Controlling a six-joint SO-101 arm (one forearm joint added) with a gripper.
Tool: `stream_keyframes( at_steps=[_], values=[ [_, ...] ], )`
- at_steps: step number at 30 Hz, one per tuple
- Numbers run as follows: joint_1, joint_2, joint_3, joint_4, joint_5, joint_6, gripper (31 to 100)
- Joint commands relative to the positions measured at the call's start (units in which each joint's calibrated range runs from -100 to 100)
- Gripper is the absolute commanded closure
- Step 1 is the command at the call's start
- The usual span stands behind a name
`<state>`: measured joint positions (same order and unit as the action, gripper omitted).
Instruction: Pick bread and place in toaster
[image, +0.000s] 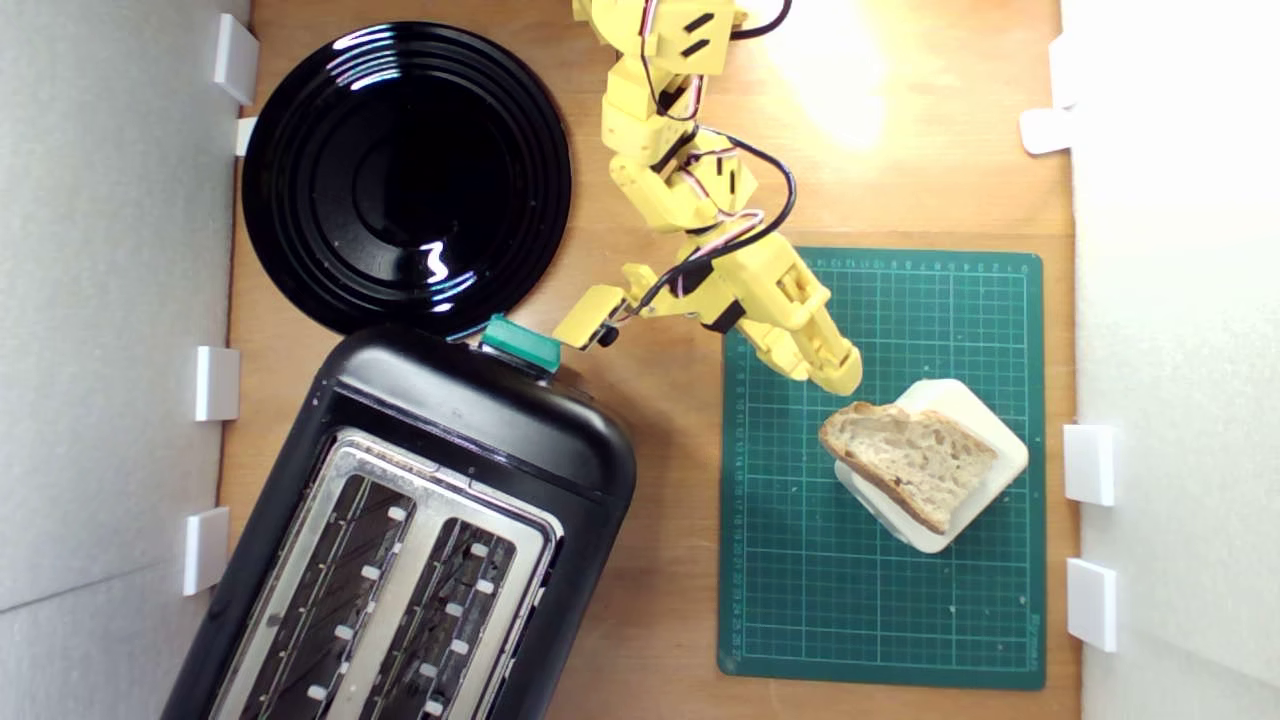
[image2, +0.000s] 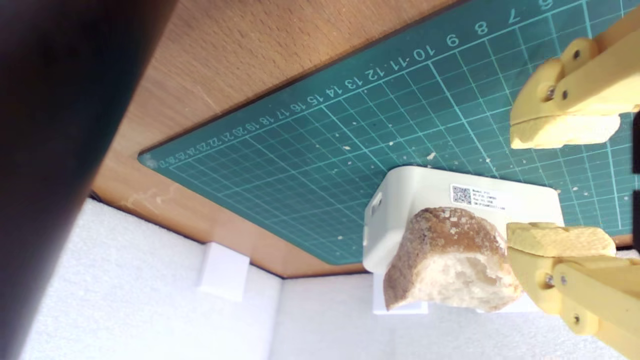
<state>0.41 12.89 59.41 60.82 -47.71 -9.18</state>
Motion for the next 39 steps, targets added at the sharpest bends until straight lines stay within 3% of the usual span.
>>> stream_keyframes(
  at_steps=[1, 10, 14, 30, 39],
  values=[
    [-0.81, -1.16, -2.26, -6.06, -1.69, -0.21, 52.1],
    [-2.10, -1.16, -2.35, -6.87, -1.69, -0.21, 50.9],
    [-2.59, -1.25, -2.35, -11.23, -1.78, -0.21, 50.9],
    [-3.07, -0.50, -2.35, -11.41, -7.41, -0.10, 51.5],
    [-4.28, -0.33, -2.44, -14.13, -7.41, 0.21, 51.5]
  ],
)
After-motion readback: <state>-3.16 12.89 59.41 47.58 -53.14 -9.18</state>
